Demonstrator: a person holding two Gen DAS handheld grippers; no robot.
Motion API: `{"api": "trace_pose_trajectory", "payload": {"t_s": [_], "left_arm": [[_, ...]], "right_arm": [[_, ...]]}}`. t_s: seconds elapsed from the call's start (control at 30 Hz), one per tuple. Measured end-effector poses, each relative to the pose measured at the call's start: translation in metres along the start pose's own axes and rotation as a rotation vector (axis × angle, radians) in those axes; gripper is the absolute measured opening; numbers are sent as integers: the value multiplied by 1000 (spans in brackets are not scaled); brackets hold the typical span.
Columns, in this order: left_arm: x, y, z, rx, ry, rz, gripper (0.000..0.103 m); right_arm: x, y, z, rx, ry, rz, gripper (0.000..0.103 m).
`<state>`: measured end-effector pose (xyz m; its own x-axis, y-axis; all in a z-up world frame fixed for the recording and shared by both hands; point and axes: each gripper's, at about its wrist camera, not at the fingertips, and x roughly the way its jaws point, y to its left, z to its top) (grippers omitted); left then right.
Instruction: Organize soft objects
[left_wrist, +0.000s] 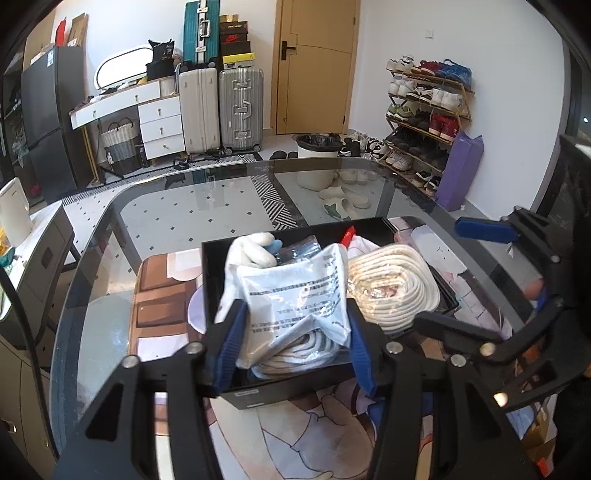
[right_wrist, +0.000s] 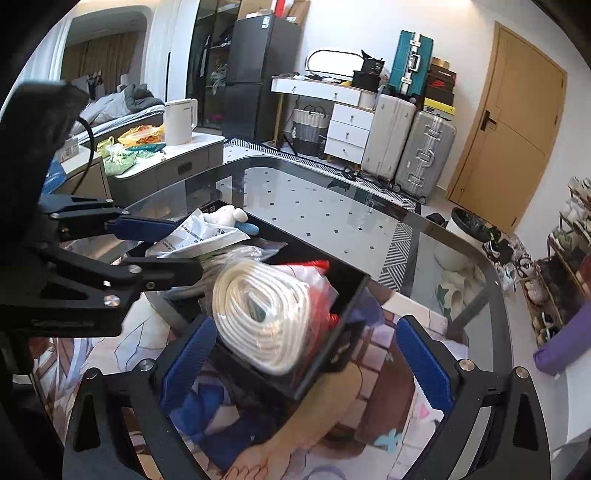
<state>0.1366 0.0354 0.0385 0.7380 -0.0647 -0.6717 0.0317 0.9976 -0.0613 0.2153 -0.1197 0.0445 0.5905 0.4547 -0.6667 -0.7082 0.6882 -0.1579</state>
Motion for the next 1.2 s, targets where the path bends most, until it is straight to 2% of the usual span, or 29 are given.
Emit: {"api": "trace_pose_trajectory", "payload": {"t_s": [0.03, 0.1, 0.2, 0.33, 0.6, 0.7, 0.83, 1.07, 1.2], "left_arm": [[1, -1, -1, 3, 0, -3, 65], [1, -3, -3, 8, 2, -9, 72], [-6, -7, -6, 14, -31, -5, 91], [-24, -6, -17, 3, -100, -33, 103], [-39, 8, -38, -83, -149, 21, 103], [-40, 9, -45, -79, -184, 71, 103], [-39, 9, -50, -78, -207, 92, 103], [-31, 9, -58, -91, -228, 106, 103], [-34, 11, -59, -108, -249, 111, 103]], "right_arm": [[-1, -1, -2, 7, -1, 1, 101], [-6, -4, -6, 27, -9, -2, 101], [-15, -8, -13, 61, -40, -14, 101], [-25, -16, -22, 122, -70, 0, 101], [-42, -8, -32, 161, -140, 49, 102], [-42, -2, -34, 160, -147, 83, 102], [-41, 7, -37, 160, -157, 115, 102], [-39, 19, -45, 117, -200, 78, 102], [-43, 20, -48, 123, -242, 92, 102]]}}
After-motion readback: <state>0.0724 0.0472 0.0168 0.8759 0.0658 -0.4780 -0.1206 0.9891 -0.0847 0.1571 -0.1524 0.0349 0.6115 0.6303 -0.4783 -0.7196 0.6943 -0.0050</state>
